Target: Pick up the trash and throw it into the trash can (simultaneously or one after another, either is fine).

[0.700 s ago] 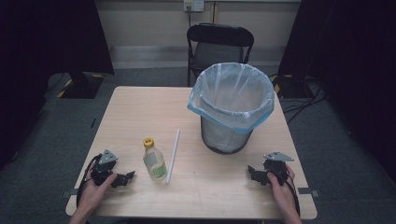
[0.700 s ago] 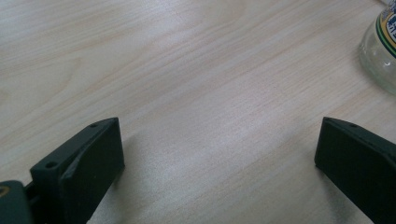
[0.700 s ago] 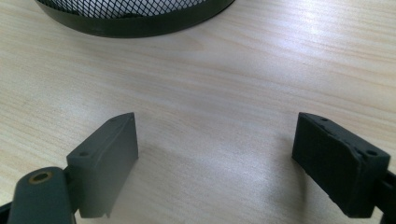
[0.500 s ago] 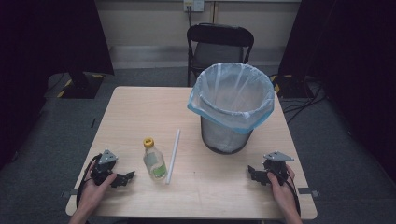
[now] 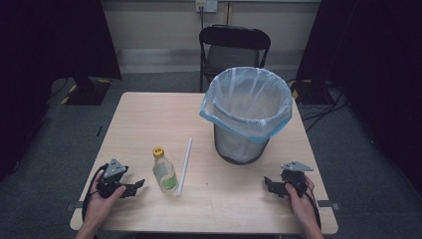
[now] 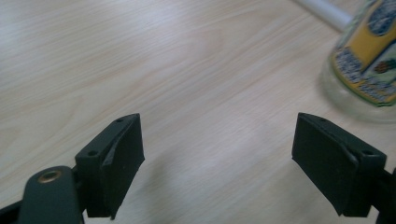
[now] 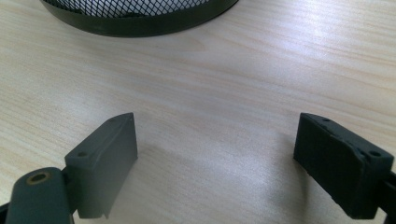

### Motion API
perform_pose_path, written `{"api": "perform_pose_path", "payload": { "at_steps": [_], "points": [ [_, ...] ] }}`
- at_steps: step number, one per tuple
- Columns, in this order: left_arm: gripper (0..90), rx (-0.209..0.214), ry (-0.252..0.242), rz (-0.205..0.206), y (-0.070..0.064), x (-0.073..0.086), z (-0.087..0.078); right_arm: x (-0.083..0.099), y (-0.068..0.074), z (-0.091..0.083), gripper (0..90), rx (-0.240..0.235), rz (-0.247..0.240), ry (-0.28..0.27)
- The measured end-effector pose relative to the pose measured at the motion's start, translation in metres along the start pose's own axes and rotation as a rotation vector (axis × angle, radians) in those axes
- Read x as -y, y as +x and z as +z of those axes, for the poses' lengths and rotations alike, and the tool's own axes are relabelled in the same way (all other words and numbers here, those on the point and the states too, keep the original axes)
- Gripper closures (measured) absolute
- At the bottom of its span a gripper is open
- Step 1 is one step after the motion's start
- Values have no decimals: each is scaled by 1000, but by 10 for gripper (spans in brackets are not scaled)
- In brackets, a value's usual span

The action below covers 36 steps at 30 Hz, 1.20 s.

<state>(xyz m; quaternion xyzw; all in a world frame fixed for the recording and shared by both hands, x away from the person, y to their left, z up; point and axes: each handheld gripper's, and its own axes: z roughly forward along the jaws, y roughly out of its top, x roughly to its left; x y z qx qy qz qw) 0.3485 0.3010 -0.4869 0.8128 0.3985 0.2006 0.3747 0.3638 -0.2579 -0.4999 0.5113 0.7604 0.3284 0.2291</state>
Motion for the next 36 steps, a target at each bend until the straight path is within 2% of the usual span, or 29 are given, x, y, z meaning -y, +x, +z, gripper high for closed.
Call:
{"api": "perform_pose_path", "payload": {
  "at_steps": [4,6,7,10,11,13,16,19,22,26,28,34,36],
  "points": [
    [166,39,-6,33,-10,-5,1,0,0,0,124,-1,-1,0],
    [164,51,-14,20,-13,-6,1,0,0,0,124,-1,-1,0],
    [162,87,-41,22,-15,-7,-1,0,0,0,124,-1,-1,0],
    [157,130,-88,27,-18,-10,-6,0,0,0,123,-1,-1,0],
    [157,130,-88,27,-18,-10,-6,0,0,0,123,-1,-1,0],
    [157,176,-114,23,-22,-14,-8,0,0,0,123,-1,-3,0],
    [160,210,-112,42,-28,-18,-10,0,0,0,123,-1,-4,-1],
    [166,237,-115,37,-31,-19,-9,0,0,0,123,-1,-4,0],
    [166,247,-120,49,-35,-22,-7,0,0,0,122,-1,-5,-1],
    [157,265,-149,39,-41,-26,-2,0,0,0,122,-1,-5,-1],
    [157,261,-149,35,-45,-28,1,0,0,0,122,-2,-5,0],
    [162,250,-142,72,-51,-34,8,0,0,0,122,-1,-5,0],
    [163,247,-150,69,-52,-36,11,0,0,0,122,-2,-5,0]
  ]
}}
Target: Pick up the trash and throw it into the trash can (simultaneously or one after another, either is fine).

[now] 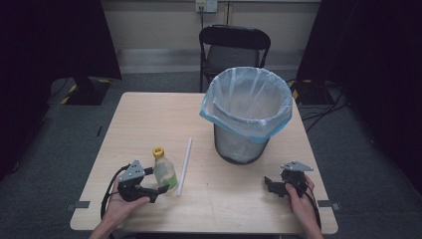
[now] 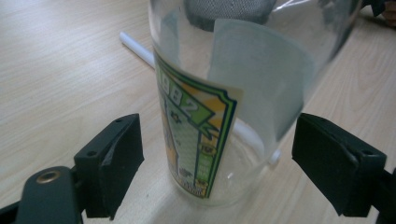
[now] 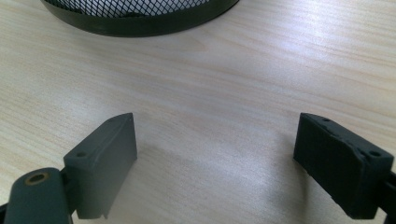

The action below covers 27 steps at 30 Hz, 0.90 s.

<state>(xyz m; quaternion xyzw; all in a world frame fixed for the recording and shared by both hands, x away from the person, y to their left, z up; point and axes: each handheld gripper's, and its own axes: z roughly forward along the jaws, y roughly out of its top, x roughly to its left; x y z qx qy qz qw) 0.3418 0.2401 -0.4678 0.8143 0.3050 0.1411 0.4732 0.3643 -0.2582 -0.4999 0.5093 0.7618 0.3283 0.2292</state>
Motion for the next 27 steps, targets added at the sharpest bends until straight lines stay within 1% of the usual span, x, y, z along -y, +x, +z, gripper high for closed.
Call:
{"api": "perform_pose_path", "payload": {
  "at_steps": [1,2,3,4,5,8,10,11,13,14,15,16,18,19,21,22,25,27],
  "points": [
    [163,4,-4,-5,0,-1,2,0,0,0,122,0,0,0],
    [171,-6,-11,-1,0,-2,3,0,0,0,122,0,0,0],
    [172,-2,-17,-1,1,-4,6,0,0,0,122,0,0,0],
    [171,-3,-18,-5,0,-6,9,0,0,0,121,0,0,0],
    [170,-11,-19,1,0,-8,11,0,0,0,121,0,0,1],
    [167,-8,-15,2,-1,-9,15,0,0,0,121,0,-1,1],
    [163,-1,-4,6,-2,-8,18,0,0,0,121,0,-1,1],
    [163,2,2,2,-3,-7,20,0,0,0,121,0,-1,1],
    [163,-1,7,9,-3,-7,21,0,0,0,121,0,-1,1],
    [170,6,25,25,-4,-5,24,0,0,0,121,0,-1,1],
    [207,2,32,41,-4,-4,25,0,0,0,121,0,-1,1],
    [221,-2,32,48,-5,-3,26,0,0,0,121,0,-1,1],
    [232,-16,35,43,-3,-2,28,0,0,0,121,0,-1,1],
    [229,-17,36,42,-2,-1,29,0,0,0,121,0,-1,1],
    [208,-11,32,22,0,2,31,0,0,0,121,0,-1,1],
    [207,-9,27,18,0,3,31,0,0,0,121,0,-1,1],
    [201,-23,33,41,-1,4,34,0,0,0,121,0,-1,1],
    [195,-25,31,41,0,4,34,0,0,0,121,0,-1,1]
  ]
}}
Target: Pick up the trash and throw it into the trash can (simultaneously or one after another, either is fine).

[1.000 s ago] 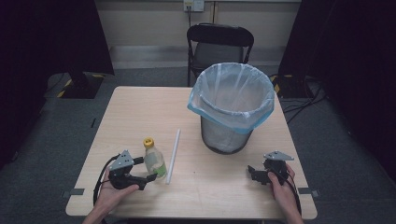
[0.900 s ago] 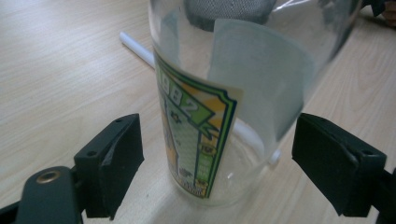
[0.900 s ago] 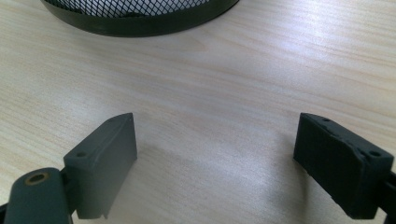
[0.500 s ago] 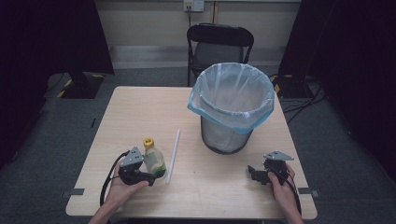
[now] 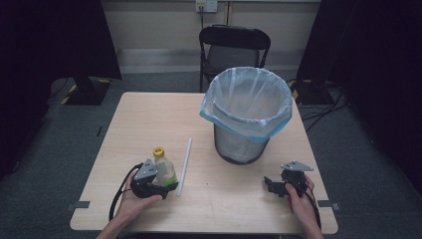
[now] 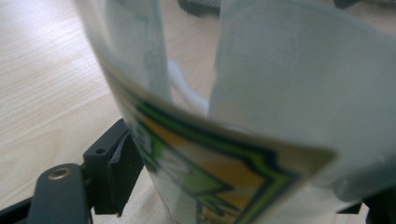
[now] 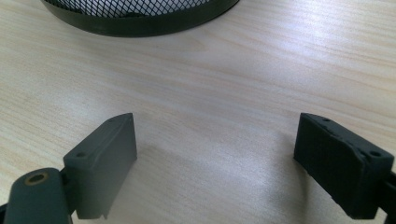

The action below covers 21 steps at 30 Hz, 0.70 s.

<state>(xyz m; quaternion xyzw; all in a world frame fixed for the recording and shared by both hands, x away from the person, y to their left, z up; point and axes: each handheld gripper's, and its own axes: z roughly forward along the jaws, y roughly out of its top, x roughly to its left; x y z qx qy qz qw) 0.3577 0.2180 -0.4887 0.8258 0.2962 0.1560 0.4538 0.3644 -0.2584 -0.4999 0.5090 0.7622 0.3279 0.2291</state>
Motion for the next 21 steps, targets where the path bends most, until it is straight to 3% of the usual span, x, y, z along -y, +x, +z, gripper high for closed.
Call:
{"api": "perform_pose_path", "payload": {
  "at_steps": [3,4,5,11,15,16,21],
  "points": [
    [202,-4,0,-7,0,0,0,0,0,0,121,0,0,0],
    [250,17,5,3,-1,0,0,0,0,0,121,0,0,0],
    [276,5,7,13,-2,0,0,0,0,0,121,0,0,0],
    [280,8,14,6,-2,-1,-2,0,0,0,121,0,0,0],
    [281,17,16,-24,0,-1,-3,0,0,0,121,0,0,0],
    [281,32,9,-56,1,-1,-3,0,0,0,121,0,-1,0],
    [281,41,15,-75,1,-1,-4,0,0,0,121,0,0,0]
  ]
}}
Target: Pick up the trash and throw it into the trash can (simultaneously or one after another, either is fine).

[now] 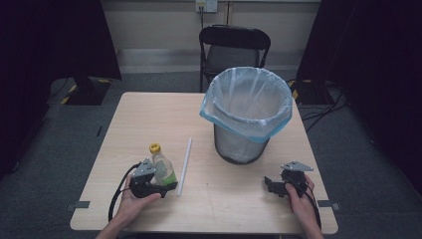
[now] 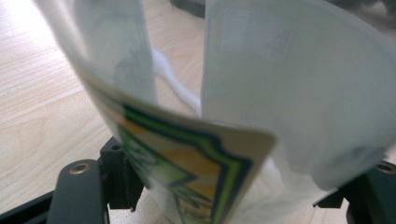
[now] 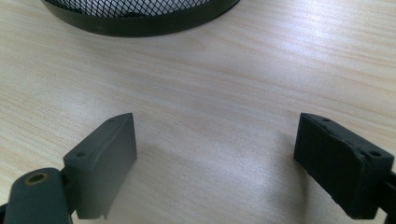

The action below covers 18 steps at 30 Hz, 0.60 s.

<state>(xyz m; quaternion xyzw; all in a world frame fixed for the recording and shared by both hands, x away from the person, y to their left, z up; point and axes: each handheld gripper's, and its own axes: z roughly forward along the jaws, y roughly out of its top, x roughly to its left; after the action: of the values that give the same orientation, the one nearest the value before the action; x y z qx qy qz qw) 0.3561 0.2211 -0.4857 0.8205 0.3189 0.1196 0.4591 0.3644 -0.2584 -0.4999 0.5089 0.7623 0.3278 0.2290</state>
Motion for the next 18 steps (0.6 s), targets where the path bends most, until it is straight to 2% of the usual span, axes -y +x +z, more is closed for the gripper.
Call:
{"api": "perform_pose_path", "payload": {
  "at_steps": [11,13,15,18],
  "points": [
    [281,11,-53,-39,3,-3,-9,0,0,0,118,-3,-3,0],
    [281,24,-58,-50,3,-4,-11,0,-1,1,115,-8,-8,1],
    [281,36,-46,-38,0,-9,-14,-1,-2,1,112,-13,-10,2],
    [281,59,-61,-51,-2,-13,-16,-1,-2,1,112,-13,-11,2]
  ]
}}
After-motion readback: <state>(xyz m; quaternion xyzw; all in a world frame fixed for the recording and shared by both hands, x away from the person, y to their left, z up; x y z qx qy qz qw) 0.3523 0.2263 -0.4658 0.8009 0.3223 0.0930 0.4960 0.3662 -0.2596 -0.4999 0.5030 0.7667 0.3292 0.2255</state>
